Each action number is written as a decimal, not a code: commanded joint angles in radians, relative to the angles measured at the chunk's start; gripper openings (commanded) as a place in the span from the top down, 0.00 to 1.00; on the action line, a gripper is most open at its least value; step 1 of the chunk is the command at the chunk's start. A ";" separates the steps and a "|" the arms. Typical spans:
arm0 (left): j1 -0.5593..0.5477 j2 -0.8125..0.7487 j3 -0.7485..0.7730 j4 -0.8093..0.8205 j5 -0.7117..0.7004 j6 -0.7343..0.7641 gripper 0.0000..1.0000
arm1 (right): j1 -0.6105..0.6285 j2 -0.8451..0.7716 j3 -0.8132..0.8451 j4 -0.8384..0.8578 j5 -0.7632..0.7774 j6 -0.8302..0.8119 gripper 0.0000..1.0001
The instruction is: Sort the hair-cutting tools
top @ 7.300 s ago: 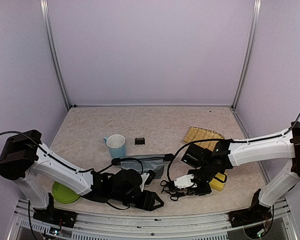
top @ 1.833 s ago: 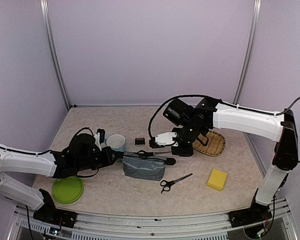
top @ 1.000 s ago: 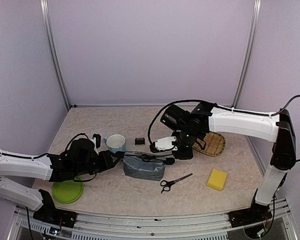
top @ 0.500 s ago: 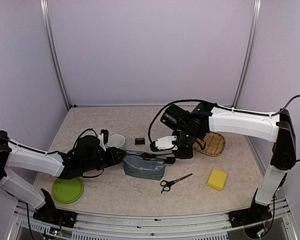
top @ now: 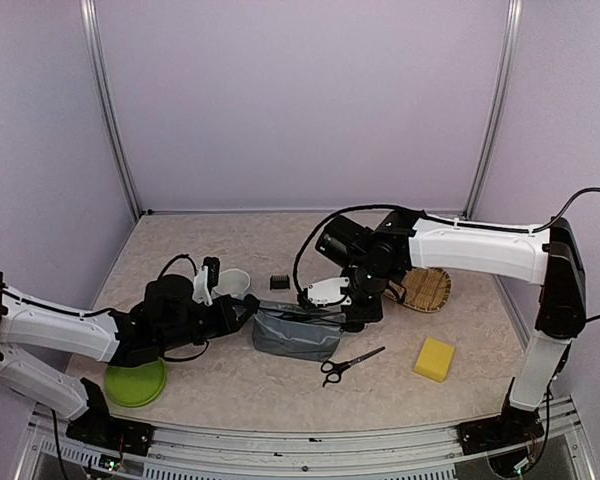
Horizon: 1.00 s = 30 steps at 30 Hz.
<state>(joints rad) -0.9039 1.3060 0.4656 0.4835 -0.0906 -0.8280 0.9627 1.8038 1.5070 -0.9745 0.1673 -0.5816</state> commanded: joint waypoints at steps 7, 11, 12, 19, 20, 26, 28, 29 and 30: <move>-0.137 -0.116 -0.109 0.007 -0.157 -0.170 1.00 | 0.092 0.075 0.075 -0.029 -0.006 0.018 1.00; -0.194 -0.136 -0.126 0.012 -0.228 -0.208 1.00 | 0.119 0.118 0.120 -0.037 -0.026 0.024 1.00; -0.206 -0.145 -0.131 0.013 -0.244 -0.216 1.00 | 0.124 0.134 0.129 -0.040 -0.030 0.027 1.00; -0.242 -0.182 -0.174 0.000 -0.317 -0.256 1.00 | 0.145 0.199 0.192 -0.063 -0.061 0.069 1.00; -0.241 -0.186 -0.178 -0.001 -0.319 -0.258 1.00 | 0.145 0.195 0.196 -0.064 -0.070 0.073 0.94; -0.245 -0.213 -0.188 -0.027 -0.333 -0.261 1.00 | 0.141 0.075 0.147 -0.040 -0.056 0.062 0.63; -0.245 -0.227 -0.187 -0.051 -0.334 -0.256 1.00 | 0.124 0.020 0.114 -0.028 -0.050 0.062 0.57; -0.245 -0.234 -0.186 -0.061 -0.331 -0.253 1.00 | 0.106 -0.009 0.098 -0.025 -0.064 0.065 0.56; -0.244 -0.242 -0.186 -0.073 -0.328 -0.248 1.00 | 0.086 -0.041 0.077 -0.021 -0.086 0.068 0.55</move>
<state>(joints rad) -1.1416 1.1004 0.2859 0.4469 -0.3988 -1.0817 1.0897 1.9091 1.6325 -1.0023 0.1116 -0.5247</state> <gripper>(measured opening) 0.012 0.433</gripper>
